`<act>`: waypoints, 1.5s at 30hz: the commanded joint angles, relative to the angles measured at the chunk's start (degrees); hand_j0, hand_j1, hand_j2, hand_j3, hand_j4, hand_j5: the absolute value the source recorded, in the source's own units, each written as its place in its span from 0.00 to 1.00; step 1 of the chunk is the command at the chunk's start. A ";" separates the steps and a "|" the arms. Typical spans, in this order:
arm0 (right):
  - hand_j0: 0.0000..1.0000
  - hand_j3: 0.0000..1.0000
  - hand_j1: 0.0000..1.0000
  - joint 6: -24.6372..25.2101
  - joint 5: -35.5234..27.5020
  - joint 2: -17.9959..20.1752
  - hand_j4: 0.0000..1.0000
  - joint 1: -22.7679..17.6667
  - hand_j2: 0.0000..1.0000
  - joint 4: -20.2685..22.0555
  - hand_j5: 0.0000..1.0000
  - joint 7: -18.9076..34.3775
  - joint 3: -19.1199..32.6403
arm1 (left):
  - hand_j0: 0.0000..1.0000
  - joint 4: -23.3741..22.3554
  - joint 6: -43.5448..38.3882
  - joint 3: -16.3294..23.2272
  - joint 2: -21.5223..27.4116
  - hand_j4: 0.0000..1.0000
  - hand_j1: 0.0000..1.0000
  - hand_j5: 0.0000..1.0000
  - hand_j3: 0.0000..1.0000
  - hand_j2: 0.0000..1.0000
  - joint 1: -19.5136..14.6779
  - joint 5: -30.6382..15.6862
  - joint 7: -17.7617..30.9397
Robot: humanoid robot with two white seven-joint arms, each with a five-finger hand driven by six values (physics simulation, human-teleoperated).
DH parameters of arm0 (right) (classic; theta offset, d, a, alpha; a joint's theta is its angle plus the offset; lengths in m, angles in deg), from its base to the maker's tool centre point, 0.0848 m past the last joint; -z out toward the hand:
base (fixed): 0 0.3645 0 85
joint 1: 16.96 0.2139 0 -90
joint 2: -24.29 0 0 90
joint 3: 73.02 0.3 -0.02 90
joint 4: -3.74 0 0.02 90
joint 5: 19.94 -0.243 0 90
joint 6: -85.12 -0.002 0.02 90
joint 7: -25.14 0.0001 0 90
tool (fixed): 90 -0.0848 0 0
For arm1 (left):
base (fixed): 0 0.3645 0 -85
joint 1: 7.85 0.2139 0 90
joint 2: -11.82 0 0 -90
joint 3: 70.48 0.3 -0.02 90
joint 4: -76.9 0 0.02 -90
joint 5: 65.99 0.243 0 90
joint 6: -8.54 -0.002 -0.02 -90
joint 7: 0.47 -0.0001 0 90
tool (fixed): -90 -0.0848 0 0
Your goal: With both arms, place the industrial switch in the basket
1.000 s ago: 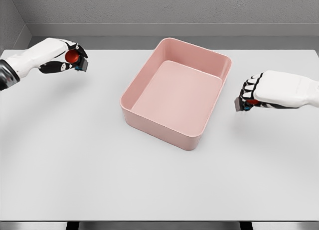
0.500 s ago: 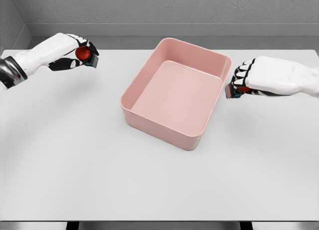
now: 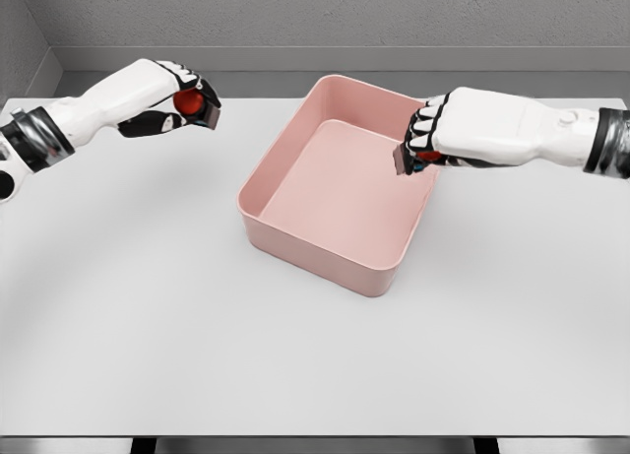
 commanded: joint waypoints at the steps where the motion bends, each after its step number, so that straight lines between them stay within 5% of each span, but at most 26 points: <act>1: 0.47 0.47 0.47 0.09 -0.10 -3.16 0.47 0.00 0.47 -2.25 0.47 0.37 0.03 | 0.55 0.77 -0.09 0.02 -0.14 0.55 0.55 0.55 0.55 0.55 0.00 -0.42 0.01; 6: 0.48 0.48 0.48 0.09 1.57 -11.51 0.48 2.11 0.48 -9.28 0.48 3.79 -0.41 | 0.55 2.00 -0.09 0.10 -0.93 0.55 0.55 0.55 0.55 0.55 0.09 -0.42 0.01; 7: 0.55 0.55 0.55 0.09 1.74 -12.13 0.55 2.37 0.55 -9.54 0.55 3.79 -0.41 | 0.55 2.44 -0.09 0.10 -0.93 0.55 0.55 0.55 0.55 0.55 0.09 -0.42 -0.07; 9: 1.00 1.00 1.00 0.09 1.74 -13.71 1.00 2.46 1.00 -9.46 1.00 3.71 -0.15 | 0.55 2.79 -0.09 0.10 -1.02 0.55 0.55 0.55 0.55 0.55 0.09 -0.42 0.01; 19: 1.00 1.00 1.00 0.09 1.65 -13.54 1.00 2.55 1.00 -9.46 1.00 3.71 1.51 | 0.55 3.84 -0.09 0.19 -2.07 0.55 0.55 0.55 0.55 0.55 0.00 -0.34 0.01; 23: 1.00 1.00 1.00 0.09 0.95 -4.05 1.00 0.01 1.00 -9.46 1.00 3.09 5.99 | 0.55 6.04 -0.09 0.28 -2.07 0.55 0.55 0.55 0.55 0.55 0.09 -0.25 0.01; 30: 1.00 1.00 1.00 0.09 -3.71 5.36 1.00 -6.24 1.00 -15.08 1.00 2.39 9.43 | 0.55 7.45 -0.09 1.33 -3.65 0.55 0.55 0.55 0.55 0.55 0.00 -0.25 0.01; 35: 1.00 1.00 1.00 0.09 -3.80 6.06 1.00 -11.16 1.00 -16.40 1.00 2.39 9.25 | 0.55 8.33 -0.09 2.39 -5.06 0.55 0.55 0.55 0.55 0.55 -0.26 -0.07 0.10; 45: 1.00 1.00 1.00 0.09 -3.71 5.80 1.00 -11.60 1.00 -16.57 1.00 2.48 9.34 | 0.55 11.05 -0.09 3.97 -7.17 0.55 0.55 0.55 0.55 0.55 -0.62 0.28 0.45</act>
